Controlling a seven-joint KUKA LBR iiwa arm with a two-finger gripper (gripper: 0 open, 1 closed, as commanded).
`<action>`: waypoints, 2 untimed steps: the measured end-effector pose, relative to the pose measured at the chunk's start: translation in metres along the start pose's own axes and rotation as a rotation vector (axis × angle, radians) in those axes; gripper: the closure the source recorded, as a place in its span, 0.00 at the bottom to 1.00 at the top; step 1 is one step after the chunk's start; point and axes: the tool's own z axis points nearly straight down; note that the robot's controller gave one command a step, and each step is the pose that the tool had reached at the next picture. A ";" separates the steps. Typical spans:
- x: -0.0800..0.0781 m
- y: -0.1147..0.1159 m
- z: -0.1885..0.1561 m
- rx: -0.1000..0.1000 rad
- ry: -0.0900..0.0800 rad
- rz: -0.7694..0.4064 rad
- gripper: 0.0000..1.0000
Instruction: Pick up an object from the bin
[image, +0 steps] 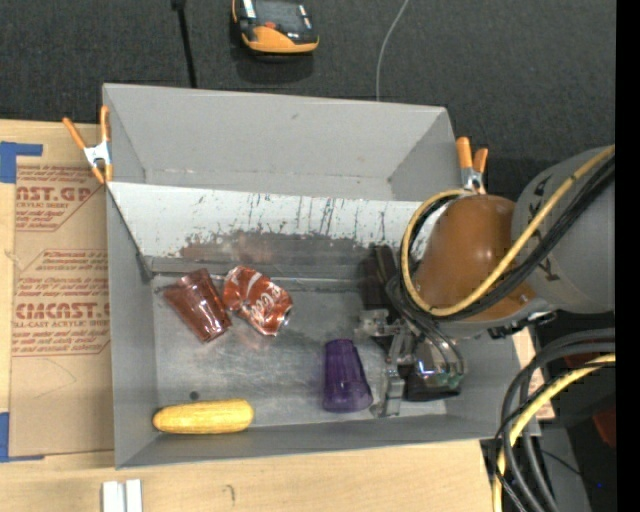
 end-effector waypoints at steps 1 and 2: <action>-0.002 0.000 -0.004 0.000 -0.008 0.000 0.00; -0.004 0.005 0.012 0.002 -0.015 -0.046 0.00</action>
Offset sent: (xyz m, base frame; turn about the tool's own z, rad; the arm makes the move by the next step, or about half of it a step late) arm 0.0047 0.0234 -0.0629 -0.1669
